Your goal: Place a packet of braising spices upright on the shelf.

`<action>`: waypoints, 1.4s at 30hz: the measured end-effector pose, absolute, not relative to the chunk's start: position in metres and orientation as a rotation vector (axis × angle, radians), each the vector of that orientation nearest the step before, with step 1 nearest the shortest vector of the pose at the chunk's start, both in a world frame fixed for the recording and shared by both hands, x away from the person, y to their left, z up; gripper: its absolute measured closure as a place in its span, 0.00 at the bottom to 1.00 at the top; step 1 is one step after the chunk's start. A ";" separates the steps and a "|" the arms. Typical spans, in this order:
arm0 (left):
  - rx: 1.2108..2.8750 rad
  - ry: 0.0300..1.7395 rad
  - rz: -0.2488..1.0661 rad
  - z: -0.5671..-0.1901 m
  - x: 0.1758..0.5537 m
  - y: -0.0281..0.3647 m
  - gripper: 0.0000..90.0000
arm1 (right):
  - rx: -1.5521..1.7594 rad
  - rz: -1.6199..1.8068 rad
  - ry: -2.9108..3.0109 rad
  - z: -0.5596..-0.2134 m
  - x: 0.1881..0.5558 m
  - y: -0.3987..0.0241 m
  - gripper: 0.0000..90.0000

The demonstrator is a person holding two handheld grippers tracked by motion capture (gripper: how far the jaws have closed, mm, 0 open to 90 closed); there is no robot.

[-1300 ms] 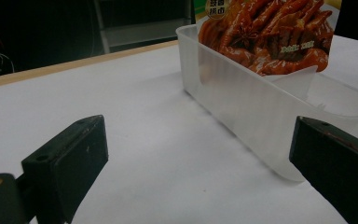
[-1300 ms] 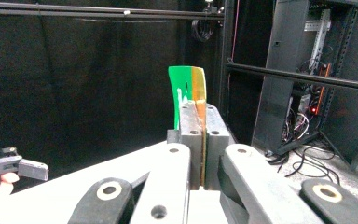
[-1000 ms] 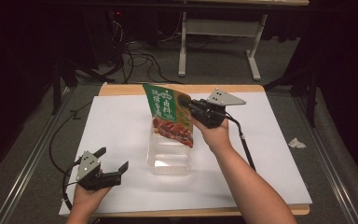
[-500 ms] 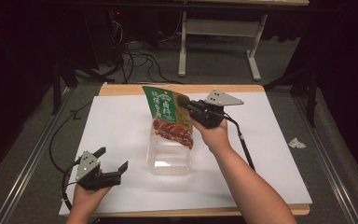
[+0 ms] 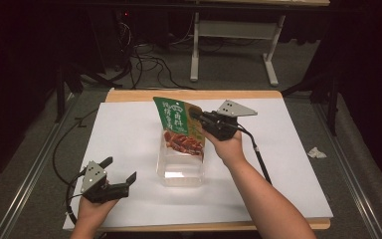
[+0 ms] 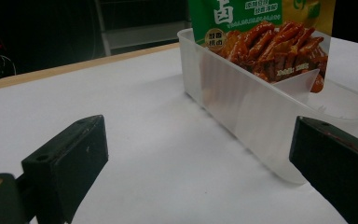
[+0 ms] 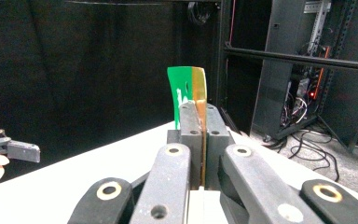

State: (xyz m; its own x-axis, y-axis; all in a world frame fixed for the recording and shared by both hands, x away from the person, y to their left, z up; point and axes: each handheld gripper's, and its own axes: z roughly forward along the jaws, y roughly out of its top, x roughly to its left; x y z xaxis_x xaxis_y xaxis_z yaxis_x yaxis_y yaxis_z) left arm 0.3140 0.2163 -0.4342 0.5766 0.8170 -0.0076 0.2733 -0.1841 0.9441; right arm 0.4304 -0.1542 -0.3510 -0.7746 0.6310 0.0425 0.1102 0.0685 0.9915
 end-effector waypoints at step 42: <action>1.753 0.907 0.627 -0.436 0.314 0.215 0.05 | 0.831 1.659 2.029 -0.350 0.429 -0.166 0.30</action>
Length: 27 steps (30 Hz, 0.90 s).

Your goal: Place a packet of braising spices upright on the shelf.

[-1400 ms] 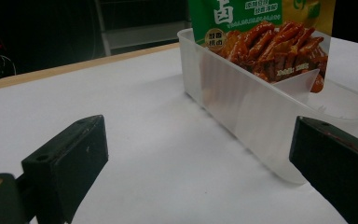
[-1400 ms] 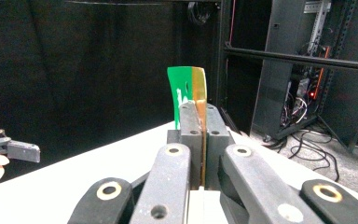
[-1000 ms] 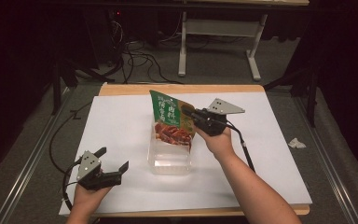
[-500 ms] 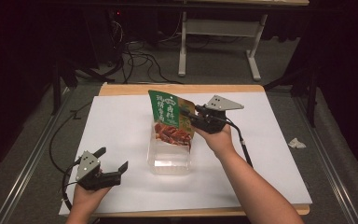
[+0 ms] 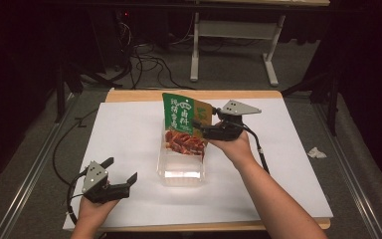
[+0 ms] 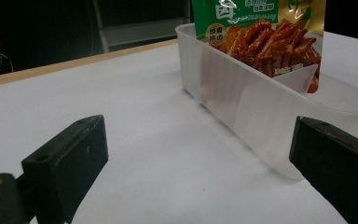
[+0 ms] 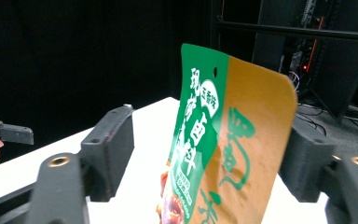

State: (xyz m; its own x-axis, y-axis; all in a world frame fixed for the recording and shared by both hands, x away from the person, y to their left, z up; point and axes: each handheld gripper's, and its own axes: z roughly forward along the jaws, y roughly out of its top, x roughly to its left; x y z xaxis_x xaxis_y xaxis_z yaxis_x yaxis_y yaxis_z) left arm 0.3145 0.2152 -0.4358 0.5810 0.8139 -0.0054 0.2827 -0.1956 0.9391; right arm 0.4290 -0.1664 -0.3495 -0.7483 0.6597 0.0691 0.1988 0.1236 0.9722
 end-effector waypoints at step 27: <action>1.787 0.895 0.619 -0.438 0.315 0.211 0.05 | 0.916 1.525 1.999 -0.350 0.392 -0.233 0.15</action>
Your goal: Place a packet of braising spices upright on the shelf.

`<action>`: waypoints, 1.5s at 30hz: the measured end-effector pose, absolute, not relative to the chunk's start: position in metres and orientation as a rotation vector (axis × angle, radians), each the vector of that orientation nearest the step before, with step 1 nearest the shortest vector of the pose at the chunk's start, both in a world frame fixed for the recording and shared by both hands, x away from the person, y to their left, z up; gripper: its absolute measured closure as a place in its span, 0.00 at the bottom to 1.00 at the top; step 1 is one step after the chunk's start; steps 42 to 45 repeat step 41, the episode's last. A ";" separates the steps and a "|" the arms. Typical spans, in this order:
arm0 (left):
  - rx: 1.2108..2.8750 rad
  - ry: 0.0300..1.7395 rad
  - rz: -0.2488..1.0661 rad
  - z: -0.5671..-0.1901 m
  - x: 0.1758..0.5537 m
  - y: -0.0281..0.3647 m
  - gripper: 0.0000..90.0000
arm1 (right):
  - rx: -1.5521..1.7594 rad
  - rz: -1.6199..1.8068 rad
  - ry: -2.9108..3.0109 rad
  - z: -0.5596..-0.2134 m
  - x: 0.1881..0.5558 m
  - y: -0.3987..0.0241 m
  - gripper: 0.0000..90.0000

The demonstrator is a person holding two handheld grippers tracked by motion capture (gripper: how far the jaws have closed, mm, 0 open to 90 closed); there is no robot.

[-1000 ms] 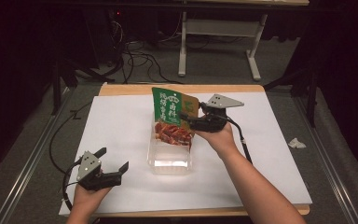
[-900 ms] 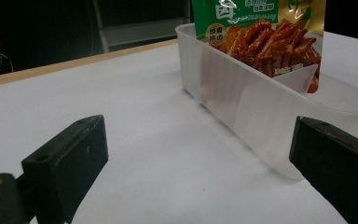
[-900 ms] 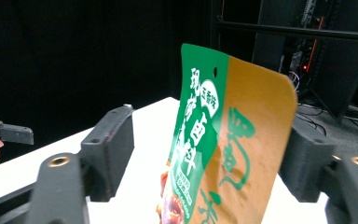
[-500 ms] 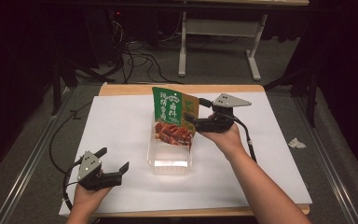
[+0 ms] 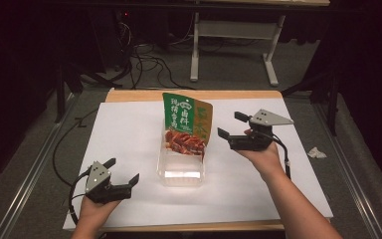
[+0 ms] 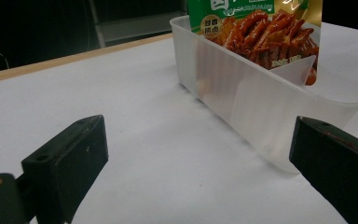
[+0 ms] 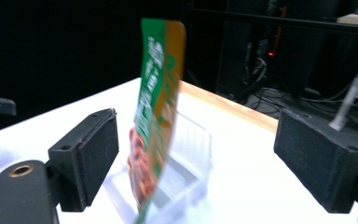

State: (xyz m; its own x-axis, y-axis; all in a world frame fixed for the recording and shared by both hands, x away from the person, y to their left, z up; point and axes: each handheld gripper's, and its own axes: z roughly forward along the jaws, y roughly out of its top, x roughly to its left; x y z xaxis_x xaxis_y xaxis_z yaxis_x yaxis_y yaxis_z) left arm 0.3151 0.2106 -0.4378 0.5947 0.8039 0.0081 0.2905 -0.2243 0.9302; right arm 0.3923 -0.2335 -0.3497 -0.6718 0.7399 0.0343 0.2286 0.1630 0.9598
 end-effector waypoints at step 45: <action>1.828 0.877 0.587 -0.443 0.316 0.203 0.05 | 1.151 1.389 1.813 -0.434 0.290 -0.356 0.10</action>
